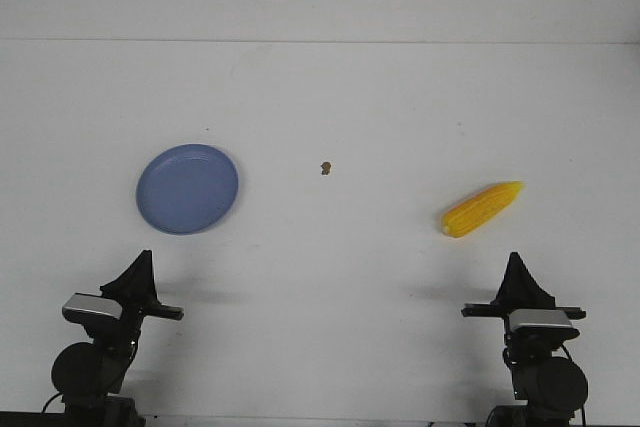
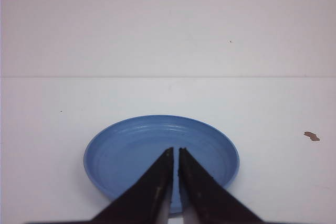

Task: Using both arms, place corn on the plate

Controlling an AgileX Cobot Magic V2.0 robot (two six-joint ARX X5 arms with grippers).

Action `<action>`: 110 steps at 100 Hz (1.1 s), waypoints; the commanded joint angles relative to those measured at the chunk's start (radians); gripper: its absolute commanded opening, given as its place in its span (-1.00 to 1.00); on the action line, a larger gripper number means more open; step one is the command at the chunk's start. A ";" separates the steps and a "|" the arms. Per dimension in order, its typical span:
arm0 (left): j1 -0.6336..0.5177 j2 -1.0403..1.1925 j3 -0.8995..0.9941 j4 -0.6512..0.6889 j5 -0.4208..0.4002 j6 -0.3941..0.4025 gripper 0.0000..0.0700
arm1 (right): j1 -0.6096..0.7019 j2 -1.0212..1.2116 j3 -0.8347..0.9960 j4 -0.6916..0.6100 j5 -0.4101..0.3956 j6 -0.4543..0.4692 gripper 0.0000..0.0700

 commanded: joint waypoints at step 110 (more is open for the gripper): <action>0.000 0.018 0.114 -0.038 -0.028 -0.072 -0.96 | 0.001 -0.001 0.034 0.019 -0.001 0.016 -0.97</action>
